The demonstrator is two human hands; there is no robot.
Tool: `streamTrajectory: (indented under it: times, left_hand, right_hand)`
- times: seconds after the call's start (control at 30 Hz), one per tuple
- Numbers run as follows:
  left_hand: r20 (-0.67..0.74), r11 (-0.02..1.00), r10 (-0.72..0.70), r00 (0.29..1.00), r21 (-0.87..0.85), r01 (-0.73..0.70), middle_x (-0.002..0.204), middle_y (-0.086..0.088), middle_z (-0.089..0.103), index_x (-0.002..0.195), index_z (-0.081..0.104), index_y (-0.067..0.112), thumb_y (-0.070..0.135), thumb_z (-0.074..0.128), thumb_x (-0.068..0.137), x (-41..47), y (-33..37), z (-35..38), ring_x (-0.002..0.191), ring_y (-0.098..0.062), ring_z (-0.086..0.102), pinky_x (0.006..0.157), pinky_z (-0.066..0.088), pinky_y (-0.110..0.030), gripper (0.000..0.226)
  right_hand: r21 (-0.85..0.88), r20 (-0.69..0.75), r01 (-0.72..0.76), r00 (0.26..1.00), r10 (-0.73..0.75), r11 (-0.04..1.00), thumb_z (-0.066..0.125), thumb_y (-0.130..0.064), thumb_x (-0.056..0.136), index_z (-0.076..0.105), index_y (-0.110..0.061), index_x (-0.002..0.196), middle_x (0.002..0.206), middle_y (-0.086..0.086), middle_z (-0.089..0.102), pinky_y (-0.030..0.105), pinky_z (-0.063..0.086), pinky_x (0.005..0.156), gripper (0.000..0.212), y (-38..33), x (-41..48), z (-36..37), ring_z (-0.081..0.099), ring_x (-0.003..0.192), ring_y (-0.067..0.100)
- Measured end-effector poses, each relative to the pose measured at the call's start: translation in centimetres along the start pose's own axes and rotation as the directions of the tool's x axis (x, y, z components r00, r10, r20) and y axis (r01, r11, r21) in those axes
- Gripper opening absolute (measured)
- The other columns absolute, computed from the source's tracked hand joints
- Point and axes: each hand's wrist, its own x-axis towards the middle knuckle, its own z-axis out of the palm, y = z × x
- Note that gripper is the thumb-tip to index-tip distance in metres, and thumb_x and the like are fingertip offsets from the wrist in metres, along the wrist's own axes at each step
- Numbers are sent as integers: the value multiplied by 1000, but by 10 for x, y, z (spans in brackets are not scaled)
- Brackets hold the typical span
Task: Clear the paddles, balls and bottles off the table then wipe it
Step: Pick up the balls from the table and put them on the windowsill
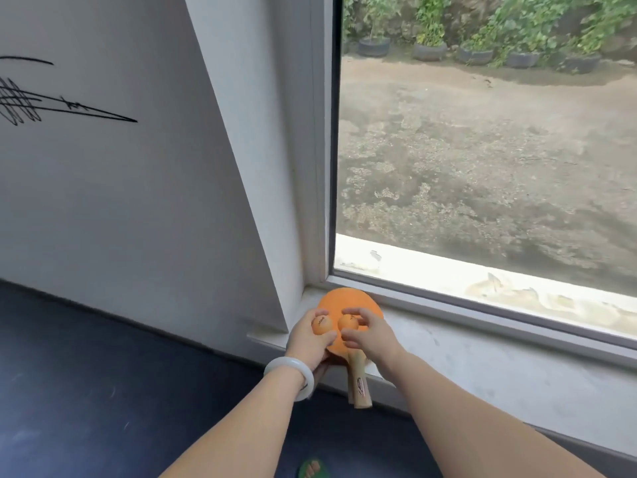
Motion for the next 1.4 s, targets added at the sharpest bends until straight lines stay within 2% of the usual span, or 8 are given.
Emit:
streamTrajectory:
  times: [0.1,0.33,0.53,0.83,0.93,1.07,1.23,1.4]
  left_hand:
    - [-68,1000,-3,998,12,4,121,3,56,121,56,36,14,61,94,17,1,1,99,-16,58,63,45,-19,35]
    - [-273,985,-155,949,-120,127,123,4,58,117,51,32,19,69,90,51,2,11,109,-17,54,88,44,-31,35]
    - [-421,852,-388,820,-502,145,115,4,63,120,60,27,12,73,86,75,-2,31,107,-21,59,101,48,-43,39]
    - [-543,759,-524,656,-647,72,109,6,71,120,65,24,9,70,88,102,3,50,104,-20,66,96,53,-44,36]
    - [-557,762,-512,653,-646,46,103,10,72,111,69,30,11,69,89,108,-2,54,101,-19,67,93,55,-45,30]
    - [-565,770,-495,660,-637,32,101,14,72,106,69,36,17,72,87,113,-10,58,100,-17,67,93,55,-48,27]
    - [-598,809,-421,682,-587,-15,107,18,69,107,61,43,10,72,86,114,-15,62,108,-13,64,100,51,-41,41]
    - [-589,784,-438,679,-620,-31,122,11,67,125,61,25,5,74,83,113,-25,63,118,-14,60,107,45,-43,49]
  right_hand:
    - [-58,7,-1,1000,2,998,68,-6,88,63,-25,120,123,6,54,27,59,78,37,-1,21,6,64,88,15]
    - [-175,70,27,997,-15,984,70,-14,88,55,-33,116,115,-6,58,40,54,94,37,-14,70,11,64,98,18]
    - [-225,131,36,991,-6,974,71,-21,88,57,-33,118,112,-4,59,39,53,90,36,-25,105,14,61,99,23]
    - [-268,154,69,988,-28,961,68,-18,89,55,-30,124,112,-5,62,36,54,89,39,-21,133,23,62,98,16]
    - [-277,148,76,988,-36,958,67,-18,91,55,-28,129,115,-4,64,29,54,85,41,-19,140,23,62,95,13]
    - [-221,145,69,989,-37,973,64,-10,93,55,-28,119,104,-9,61,6,43,52,33,-19,147,18,58,67,-1]
    - [-177,132,44,991,-20,983,66,-8,90,62,-20,123,93,-12,68,19,54,59,35,-12,150,23,61,55,12]
    - [-177,77,37,997,-24,984,65,-5,89,61,-27,122,93,-16,66,23,54,64,40,-7,149,22,60,53,12]
